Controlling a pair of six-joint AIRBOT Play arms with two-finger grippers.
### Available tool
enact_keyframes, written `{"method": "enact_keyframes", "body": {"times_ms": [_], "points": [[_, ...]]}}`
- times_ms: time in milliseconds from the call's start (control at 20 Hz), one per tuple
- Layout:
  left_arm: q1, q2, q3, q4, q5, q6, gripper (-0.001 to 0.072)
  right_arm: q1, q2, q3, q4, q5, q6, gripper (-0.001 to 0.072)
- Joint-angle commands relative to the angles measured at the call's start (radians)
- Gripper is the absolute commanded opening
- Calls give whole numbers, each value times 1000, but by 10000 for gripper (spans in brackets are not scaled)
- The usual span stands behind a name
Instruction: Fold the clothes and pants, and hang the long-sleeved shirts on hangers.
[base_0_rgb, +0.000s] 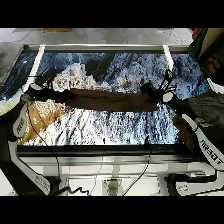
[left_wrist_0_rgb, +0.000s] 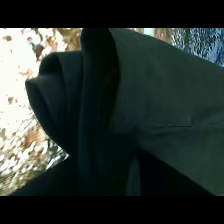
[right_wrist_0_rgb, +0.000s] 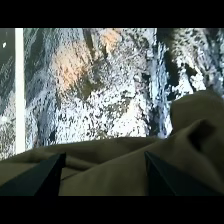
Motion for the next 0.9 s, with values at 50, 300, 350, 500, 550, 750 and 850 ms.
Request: {"method": "enact_keyframes", "body": {"times_ms": [50, 300, 350, 500, 550, 750, 850], "points": [[-61, 4, 28, -8, 50, 17, 21, 1, 31, 0, 6, 28, 1, 538], [-39, 172, 50, 166, -89, 53, 21, 17, 117, 1, 66, 34, 2, 21], [-34, 214, 50, 213, -125, 53, 21, 37, 122, 10, 58, 40, 1, 23], [-23, 332, 50, 290, -223, 53, 21, 137, 92, 89, 26, 113, 0, 22], [-21, 367, 50, 289, -243, 53, 21, 178, 71, 126, -5, 138, 0, 21], [-24, 501, 50, 284, -325, 52, 21, 346, -84, 301, -52, 252, 1, 21], [-24, 563, 50, 271, -361, 52, 22, 425, -180, 378, -51, 283, 2, 21]]}}
